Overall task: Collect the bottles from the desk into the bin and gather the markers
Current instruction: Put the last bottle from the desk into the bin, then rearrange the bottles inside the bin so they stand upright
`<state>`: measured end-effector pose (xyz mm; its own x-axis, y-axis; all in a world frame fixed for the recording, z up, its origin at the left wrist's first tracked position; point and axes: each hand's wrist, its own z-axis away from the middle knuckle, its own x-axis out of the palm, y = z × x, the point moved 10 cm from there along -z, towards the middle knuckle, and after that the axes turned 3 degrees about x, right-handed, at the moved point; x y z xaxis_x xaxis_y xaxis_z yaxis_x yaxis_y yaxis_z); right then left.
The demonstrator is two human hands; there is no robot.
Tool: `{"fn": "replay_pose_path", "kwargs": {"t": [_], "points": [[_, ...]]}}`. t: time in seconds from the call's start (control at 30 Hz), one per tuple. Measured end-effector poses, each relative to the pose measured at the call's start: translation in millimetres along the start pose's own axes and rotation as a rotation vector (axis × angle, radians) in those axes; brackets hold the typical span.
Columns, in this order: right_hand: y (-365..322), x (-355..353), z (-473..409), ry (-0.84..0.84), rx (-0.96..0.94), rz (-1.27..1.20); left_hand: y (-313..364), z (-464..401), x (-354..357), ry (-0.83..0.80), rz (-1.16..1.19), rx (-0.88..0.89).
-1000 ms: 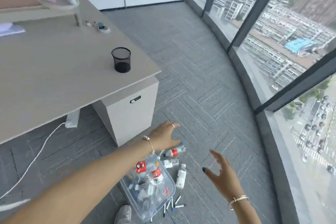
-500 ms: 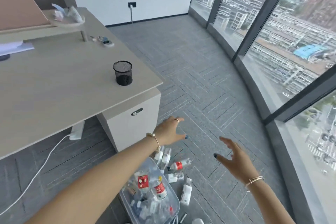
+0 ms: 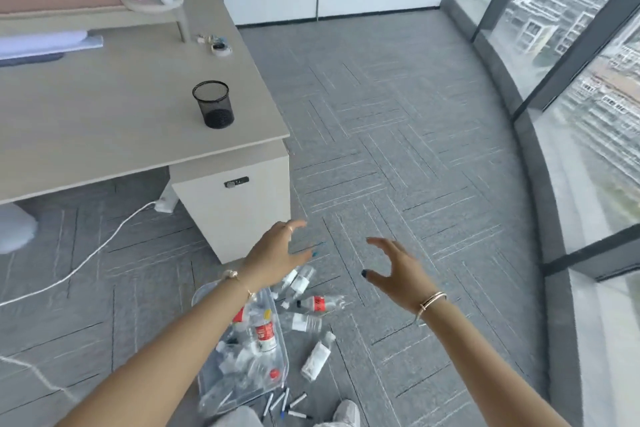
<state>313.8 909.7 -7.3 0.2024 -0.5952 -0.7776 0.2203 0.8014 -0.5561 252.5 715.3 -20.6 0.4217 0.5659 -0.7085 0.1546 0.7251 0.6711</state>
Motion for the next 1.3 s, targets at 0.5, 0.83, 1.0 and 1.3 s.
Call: {"fn": "replay_pose_path", "kwargs": {"t": [0.5,0.83,1.0,1.3], "points": [[-54.6,19.3,19.3,-0.064,-0.243,0.057,-15.3,83.4,-26.6,0.285,-0.044,-0.13],[-28.7,47.1,-23.3,-0.242,-0.397,0.088,-29.1,85.8,17.6,0.396,-0.023,-0.339],[10.7,67.1,-74.1,-0.35,-0.493,0.105,-42.3,55.0,77.9,0.447,0.007,-0.496],[112.9,153.3,-148.1,-0.459,-0.514,0.152,-101.8,-8.0,209.9,0.427,0.005,-0.588]]}}
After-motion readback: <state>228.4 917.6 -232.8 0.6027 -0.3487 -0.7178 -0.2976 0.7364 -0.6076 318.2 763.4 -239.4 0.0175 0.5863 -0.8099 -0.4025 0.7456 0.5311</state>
